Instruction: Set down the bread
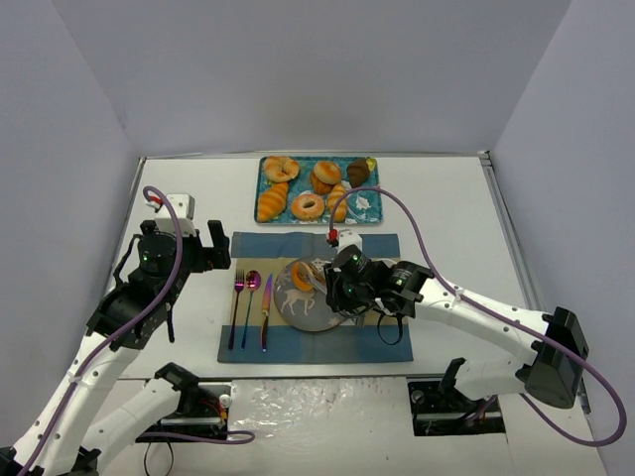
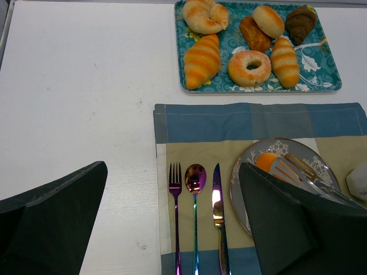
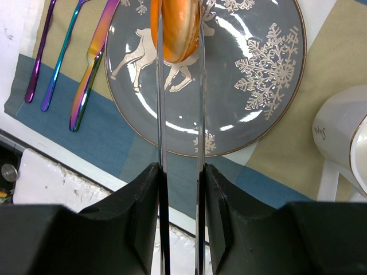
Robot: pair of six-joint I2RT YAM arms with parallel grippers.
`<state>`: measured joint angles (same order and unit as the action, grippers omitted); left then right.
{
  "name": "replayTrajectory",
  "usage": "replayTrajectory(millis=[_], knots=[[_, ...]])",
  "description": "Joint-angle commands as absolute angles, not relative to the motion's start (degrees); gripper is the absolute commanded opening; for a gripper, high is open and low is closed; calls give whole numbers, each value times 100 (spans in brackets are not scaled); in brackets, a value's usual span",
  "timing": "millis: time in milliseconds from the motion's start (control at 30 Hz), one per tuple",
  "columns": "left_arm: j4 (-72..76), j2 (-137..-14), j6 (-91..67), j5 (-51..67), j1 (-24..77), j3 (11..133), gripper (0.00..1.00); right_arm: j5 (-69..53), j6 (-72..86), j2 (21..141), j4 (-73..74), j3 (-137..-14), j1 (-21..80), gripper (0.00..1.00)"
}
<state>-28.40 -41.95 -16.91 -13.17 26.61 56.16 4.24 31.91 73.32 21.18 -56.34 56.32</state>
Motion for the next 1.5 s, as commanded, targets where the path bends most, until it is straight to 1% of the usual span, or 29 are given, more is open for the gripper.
replayTrajectory(millis=[0, 133, 400, 867, 1267, 1467], knots=[[-2575, -4238, -1635, -1397, 2689, 5810, 97, 823, 3306, 7396, 1819, -5641, 5754, 22], [-2583, -4245, -1626, -1397, 2689, 5810, 97, 870, 3322, 7436, 1818, -5634, 5809, 32], [-2578, -4245, -1626, -1406, 2689, 5810, 97, 861, 3290, 7477, 1822, -5660, 5849, 43], [-2584, -4254, -1626, -1407, 2689, 5810, 97, 995, 3304, 7311, 1884, -5814, 5862, 45], [-2584, -4262, -1626, -1433, 2689, 5810, 97, 1414, 3191, 7032, 2293, -6474, 5845, 47], [-2584, -4257, -1626, -1441, 2689, 5810, 97, 1902, 3114, 6897, 2417, -6908, 5670, 47]])
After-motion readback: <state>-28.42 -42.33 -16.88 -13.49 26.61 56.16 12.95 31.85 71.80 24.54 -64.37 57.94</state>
